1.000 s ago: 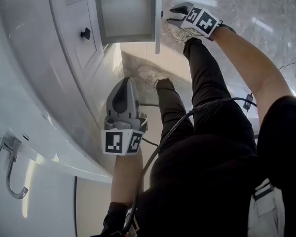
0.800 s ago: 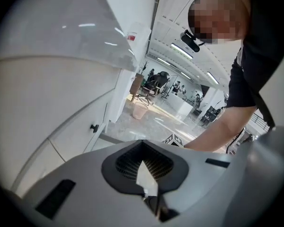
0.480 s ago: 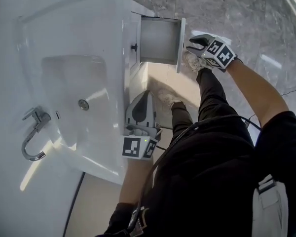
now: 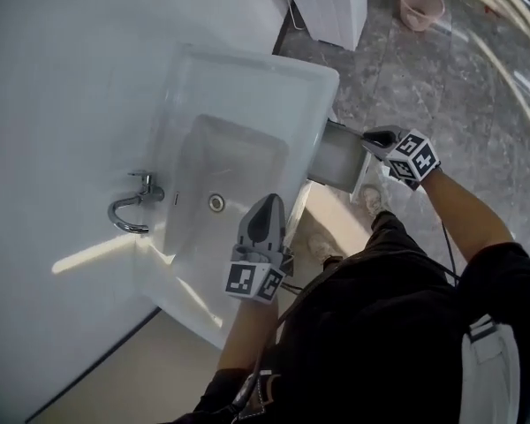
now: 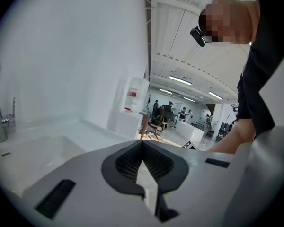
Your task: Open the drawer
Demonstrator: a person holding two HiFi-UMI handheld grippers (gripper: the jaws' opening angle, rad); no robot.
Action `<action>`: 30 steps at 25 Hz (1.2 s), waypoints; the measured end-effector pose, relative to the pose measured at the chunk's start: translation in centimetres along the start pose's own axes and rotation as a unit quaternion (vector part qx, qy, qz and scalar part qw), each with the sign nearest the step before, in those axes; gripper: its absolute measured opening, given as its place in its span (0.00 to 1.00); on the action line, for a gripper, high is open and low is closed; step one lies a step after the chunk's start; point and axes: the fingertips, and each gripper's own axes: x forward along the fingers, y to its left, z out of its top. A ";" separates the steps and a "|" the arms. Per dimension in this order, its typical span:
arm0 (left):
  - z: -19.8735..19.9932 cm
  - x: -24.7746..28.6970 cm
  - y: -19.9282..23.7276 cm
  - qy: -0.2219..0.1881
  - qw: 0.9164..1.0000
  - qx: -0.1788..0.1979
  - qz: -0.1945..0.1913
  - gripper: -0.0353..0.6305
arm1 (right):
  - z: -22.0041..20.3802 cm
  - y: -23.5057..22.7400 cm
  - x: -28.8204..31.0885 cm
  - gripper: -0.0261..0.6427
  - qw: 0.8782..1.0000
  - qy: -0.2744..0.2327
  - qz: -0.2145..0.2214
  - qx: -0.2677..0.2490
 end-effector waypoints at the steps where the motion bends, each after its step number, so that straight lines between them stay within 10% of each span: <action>1: 1.9 -0.9 0.6 -0.022 1.000 0.001 0.012 0.04 | 2.5 0.3 -0.3 0.10 1.000 -0.005 0.003 -0.017; 16: 14.8 -25.9 9.7 -0.220 0.950 -0.031 0.221 0.04 | 27.3 15.8 1.6 0.04 0.980 -0.048 0.079 -0.178; 30: 10.6 -53.7 15.9 -0.263 0.905 -0.054 0.329 0.04 | 32.3 44.3 7.2 0.04 0.953 -0.098 0.166 -0.234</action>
